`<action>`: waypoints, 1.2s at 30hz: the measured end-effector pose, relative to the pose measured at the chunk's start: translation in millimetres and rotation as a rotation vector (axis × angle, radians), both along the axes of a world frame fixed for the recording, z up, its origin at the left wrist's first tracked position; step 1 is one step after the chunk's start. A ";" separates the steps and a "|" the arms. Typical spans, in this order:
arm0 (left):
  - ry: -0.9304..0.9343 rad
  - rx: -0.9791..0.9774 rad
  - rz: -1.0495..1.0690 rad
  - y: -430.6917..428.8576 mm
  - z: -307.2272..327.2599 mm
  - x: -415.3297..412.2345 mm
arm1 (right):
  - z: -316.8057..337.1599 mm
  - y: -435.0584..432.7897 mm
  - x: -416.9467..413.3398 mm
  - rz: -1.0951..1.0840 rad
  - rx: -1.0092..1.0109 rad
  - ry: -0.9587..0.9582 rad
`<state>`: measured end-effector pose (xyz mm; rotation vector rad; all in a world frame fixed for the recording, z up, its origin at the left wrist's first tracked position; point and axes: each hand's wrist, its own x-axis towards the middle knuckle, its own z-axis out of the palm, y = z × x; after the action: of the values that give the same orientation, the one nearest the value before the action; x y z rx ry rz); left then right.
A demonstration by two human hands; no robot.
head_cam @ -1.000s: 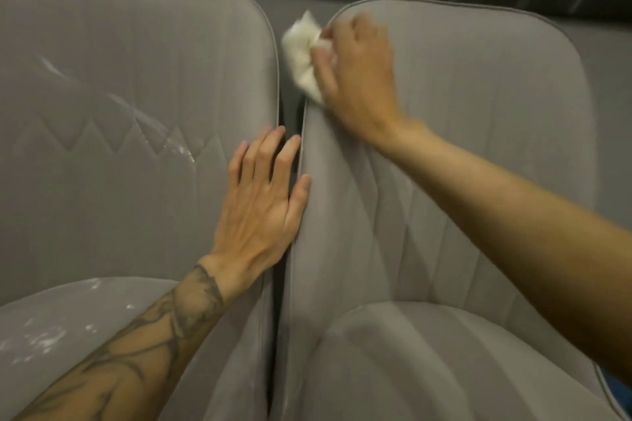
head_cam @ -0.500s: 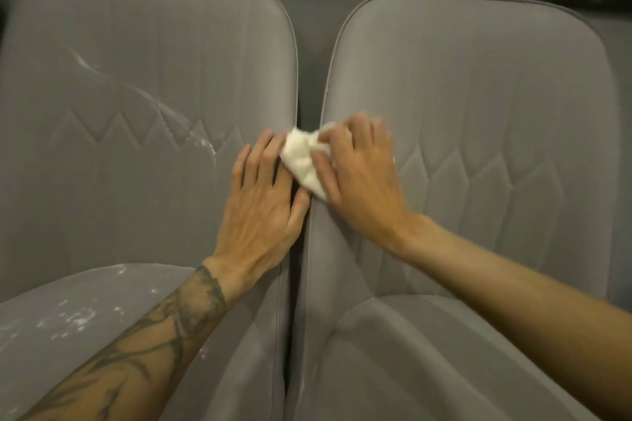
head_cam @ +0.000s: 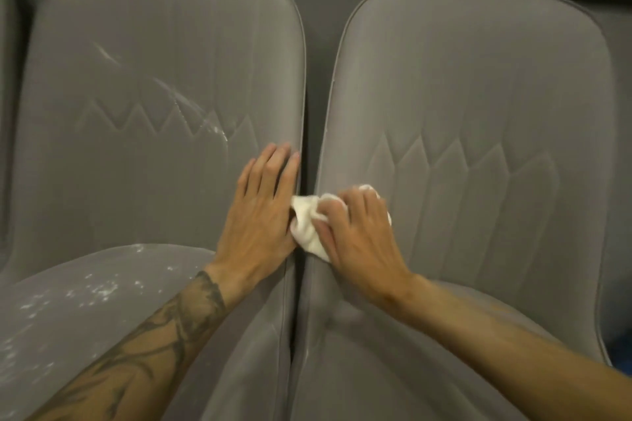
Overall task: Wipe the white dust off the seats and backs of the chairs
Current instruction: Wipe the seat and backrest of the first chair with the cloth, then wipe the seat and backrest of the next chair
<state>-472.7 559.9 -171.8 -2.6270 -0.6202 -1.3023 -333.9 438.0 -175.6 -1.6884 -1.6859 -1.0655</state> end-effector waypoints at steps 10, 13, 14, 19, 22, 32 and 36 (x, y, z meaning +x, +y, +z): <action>0.072 -0.074 0.051 -31.8 -32.0 -18.3 | 49.4 21.4 1.0 -0.160 0.112 0.077; 0.115 -0.146 0.036 -40.2 -40.2 -29.3 | -29.3 -22.1 -17.2 -0.006 -0.108 0.041; 0.140 -0.152 0.046 -43.6 -43.5 -32.0 | -50.2 -35.4 -20.9 0.039 -0.195 0.040; 0.225 -0.198 0.076 -60.2 -54.9 -46.6 | -69.6 -57.4 -18.9 0.205 -0.471 -0.024; 0.286 -0.233 0.100 -69.1 -62.0 -62.5 | -60.1 -61.9 -7.0 0.174 -0.588 -0.009; 0.410 -0.346 -0.028 -57.6 -82.2 -98.5 | -76.3 -97.2 -83.1 0.037 -0.688 0.383; 0.459 -0.333 -0.121 -45.8 -76.3 -108.5 | -67.2 -94.2 -99.9 -0.083 -0.711 0.504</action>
<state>-581.3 514.0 -248.2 -3.1226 -0.6523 -0.6113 -433.9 343.8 -242.8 -2.2194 -1.7463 -0.0009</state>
